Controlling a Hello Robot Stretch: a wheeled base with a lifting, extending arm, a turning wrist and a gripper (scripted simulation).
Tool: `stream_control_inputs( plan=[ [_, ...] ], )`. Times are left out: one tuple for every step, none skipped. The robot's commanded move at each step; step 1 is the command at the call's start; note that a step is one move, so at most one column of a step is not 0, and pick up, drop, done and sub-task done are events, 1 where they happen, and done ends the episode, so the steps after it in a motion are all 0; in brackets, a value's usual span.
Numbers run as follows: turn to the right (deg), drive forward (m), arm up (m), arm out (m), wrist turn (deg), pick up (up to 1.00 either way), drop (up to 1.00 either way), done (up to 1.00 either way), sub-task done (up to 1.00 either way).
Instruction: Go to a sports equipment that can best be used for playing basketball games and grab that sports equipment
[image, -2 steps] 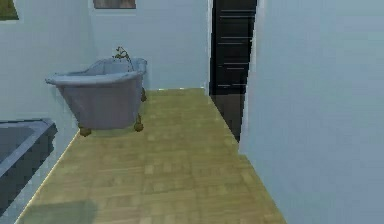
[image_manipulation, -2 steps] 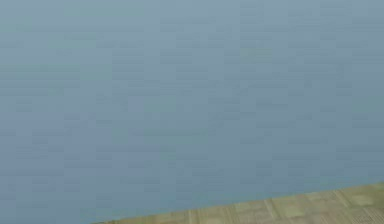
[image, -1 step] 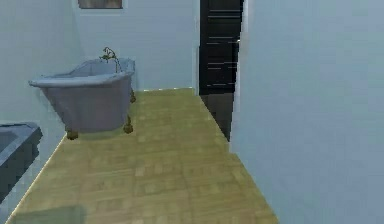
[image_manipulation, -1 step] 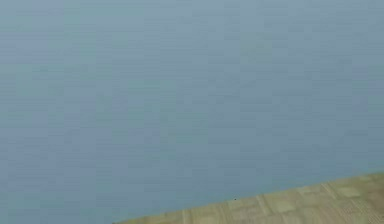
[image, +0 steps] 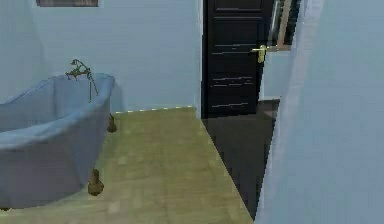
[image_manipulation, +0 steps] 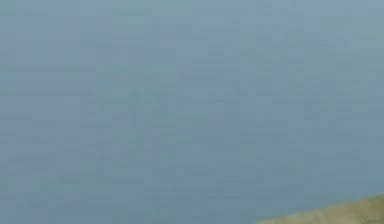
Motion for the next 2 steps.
stream_control_inputs(
  plan=[
    [0.0, 1.0, 0.0, 0.0, 0.0, 0.0, 0.0, 0.0, 0.0],
    [45.0, 0.0, 0.0, 0.0, 0.0, 0.0, 0.0, 0.0, 0.0]
  ],
)
